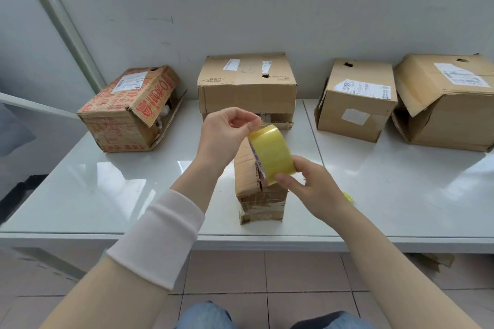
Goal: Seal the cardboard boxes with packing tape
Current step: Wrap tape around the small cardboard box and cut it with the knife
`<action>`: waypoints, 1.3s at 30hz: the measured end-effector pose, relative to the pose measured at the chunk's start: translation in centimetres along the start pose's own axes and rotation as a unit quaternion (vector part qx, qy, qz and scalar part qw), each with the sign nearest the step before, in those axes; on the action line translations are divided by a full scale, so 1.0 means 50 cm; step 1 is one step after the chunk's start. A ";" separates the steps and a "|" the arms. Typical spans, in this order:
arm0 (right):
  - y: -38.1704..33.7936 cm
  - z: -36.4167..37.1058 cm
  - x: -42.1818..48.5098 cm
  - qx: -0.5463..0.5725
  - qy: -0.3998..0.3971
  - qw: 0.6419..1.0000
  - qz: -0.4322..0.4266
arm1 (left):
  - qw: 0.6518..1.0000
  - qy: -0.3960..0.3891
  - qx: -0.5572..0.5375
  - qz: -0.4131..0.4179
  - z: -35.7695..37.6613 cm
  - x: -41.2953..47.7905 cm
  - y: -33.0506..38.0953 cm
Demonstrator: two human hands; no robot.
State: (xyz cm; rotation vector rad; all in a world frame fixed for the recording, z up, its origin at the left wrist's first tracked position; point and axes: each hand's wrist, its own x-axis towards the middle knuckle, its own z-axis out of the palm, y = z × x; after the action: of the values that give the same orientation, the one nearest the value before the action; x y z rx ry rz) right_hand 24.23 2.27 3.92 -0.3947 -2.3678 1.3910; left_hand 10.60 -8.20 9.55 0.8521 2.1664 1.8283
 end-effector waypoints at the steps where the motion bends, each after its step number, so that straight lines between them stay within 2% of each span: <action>1: -0.004 -0.001 0.000 0.007 0.001 1.000 -0.005 | 1.000 0.004 0.015 0.026 -0.005 0.003 0.003; 5: -0.037 -0.001 -0.001 0.036 0.031 0.998 -0.027 | 0.997 -0.001 0.037 0.066 -0.023 0.020 0.033; 8: -0.063 -0.004 0.013 0.035 0.042 0.998 -0.044 | 0.998 0.018 -0.002 0.062 -0.030 0.038 0.047; 14: -0.086 0.000 0.023 0.085 0.055 0.995 -0.023 | 0.998 0.032 -0.042 0.026 -0.036 0.050 0.065; 19: -0.094 0.003 0.029 0.081 0.075 0.994 0.001 | 0.998 0.029 -0.035 0.044 -0.043 0.067 0.079; 22: -0.097 -0.005 0.018 0.105 0.003 0.994 0.004 | 0.999 0.008 -0.048 0.021 -0.046 0.073 0.082; 24: -0.089 -0.005 0.011 0.032 -0.057 0.998 -0.009 | 0.998 -0.006 -0.058 0.007 -0.051 0.079 0.081; 26: -0.081 -0.005 0.007 -0.015 -0.041 0.999 -0.023 | 0.999 -0.012 -0.033 0.020 -0.055 0.083 0.081; 31: -0.085 -0.004 0.000 0.019 0.036 0.999 -0.030 | 0.996 0.002 -0.004 0.090 -0.067 0.096 0.126; 34: -0.095 -0.003 -0.001 0.052 0.064 0.997 0.009 | 0.994 -0.008 -0.012 0.112 -0.072 0.104 0.164; 36: -0.103 -0.005 -0.003 0.084 0.054 0.995 0.016 | 0.995 -0.009 -0.011 0.103 -0.074 0.110 0.166; 39: -0.103 -0.004 -0.021 0.117 -0.019 0.993 0.020 | 0.997 -0.025 -0.003 0.067 -0.076 0.124 0.141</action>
State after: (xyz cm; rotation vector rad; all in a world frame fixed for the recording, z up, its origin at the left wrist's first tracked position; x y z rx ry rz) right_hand 25.00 -0.45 8.37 -0.3546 -2.2027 1.6849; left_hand 5.86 -7.59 18.46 1.0522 2.1201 1.8516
